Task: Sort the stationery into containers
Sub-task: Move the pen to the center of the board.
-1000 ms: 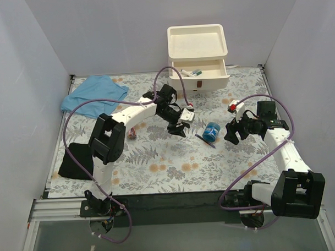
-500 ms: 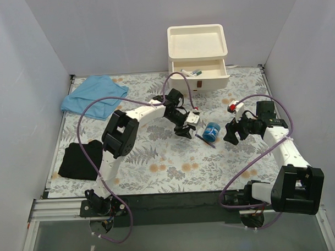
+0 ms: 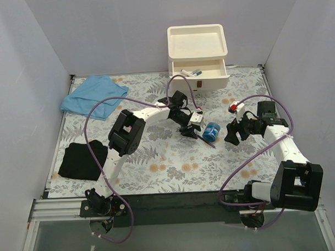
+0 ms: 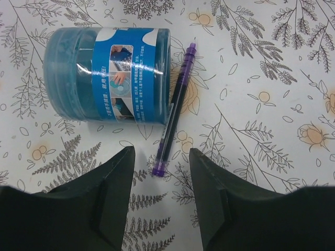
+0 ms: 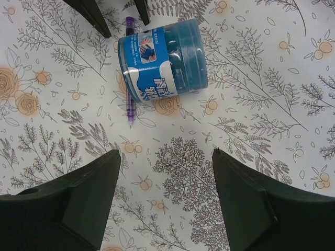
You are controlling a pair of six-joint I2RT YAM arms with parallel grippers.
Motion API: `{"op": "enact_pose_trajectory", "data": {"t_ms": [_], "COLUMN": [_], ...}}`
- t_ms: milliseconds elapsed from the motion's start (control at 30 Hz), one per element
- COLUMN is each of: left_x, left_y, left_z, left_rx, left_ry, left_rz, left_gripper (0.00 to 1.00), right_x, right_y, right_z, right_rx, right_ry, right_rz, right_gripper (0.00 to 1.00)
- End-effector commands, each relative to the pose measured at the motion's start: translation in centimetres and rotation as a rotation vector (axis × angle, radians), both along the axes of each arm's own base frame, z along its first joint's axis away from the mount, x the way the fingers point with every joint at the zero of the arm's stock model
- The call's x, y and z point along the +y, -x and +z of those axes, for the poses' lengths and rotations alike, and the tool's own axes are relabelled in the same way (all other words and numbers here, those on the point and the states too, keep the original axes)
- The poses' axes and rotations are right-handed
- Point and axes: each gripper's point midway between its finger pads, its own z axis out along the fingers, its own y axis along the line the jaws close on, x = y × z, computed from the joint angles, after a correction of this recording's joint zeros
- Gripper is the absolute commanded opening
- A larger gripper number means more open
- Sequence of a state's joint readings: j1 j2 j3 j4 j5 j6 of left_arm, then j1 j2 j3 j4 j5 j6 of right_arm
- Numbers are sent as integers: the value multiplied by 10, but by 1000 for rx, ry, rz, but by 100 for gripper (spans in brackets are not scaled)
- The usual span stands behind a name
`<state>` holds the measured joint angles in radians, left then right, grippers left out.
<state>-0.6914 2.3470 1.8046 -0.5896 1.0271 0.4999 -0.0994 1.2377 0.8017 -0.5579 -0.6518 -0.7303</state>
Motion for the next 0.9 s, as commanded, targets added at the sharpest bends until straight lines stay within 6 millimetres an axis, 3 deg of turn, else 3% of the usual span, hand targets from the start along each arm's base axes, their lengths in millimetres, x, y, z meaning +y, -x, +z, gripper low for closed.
{"op": "enact_pose_trajectory", "data": {"t_ms": [0, 167, 367, 467, 500, 567, 600, 633, 733, 767, 833, 867], "left_x": [-19, -26, -17, 1, 5, 22, 26, 37, 50, 62, 65, 73], "left_y": [1, 2, 12, 29, 32, 49, 53, 64, 72, 84, 84, 93], "left_z": [16, 5, -5, -20, -13, -28, -21, -32, -28, -38, -32, -39], "left_rx": [36, 55, 88, 114, 102, 139, 132, 159, 153, 189, 169, 192], "left_ry": [56, 29, -31, -82, -79, -128, -124, -157, -177, -213, -203, -224], "left_rz": [-14, -3, 11, 0, -2, 3, 5, 10, 36, 53, 80, 90], "left_gripper": [45, 40, 22, 20, 19, 17, 17, 16, 15, 13, 13, 13], "right_x": [0, 1, -1, -5, -5, -7, -7, -7, -5, -4, -4, -4], "right_y": [-2, -1, -6, -8, -8, -8, -8, -8, -8, -8, -10, -10], "right_z": [8, 8, 7, 6, 5, 4, 4, 4, 3, 4, 4, 4], "right_rx": [-23, -33, -30, -35, -35, -32, -30, -31, -23, -22, -17, -15], "right_ry": [-13, -35, -47, -43, -44, -46, -48, -53, -66, -70, -74, -77], "right_rz": [36, 68, 76, 76, 75, 73, 72, 73, 76, 75, 74, 74], "right_gripper": [79, 79, 77, 77, 77, 77, 77, 77, 77, 76, 76, 76]}}
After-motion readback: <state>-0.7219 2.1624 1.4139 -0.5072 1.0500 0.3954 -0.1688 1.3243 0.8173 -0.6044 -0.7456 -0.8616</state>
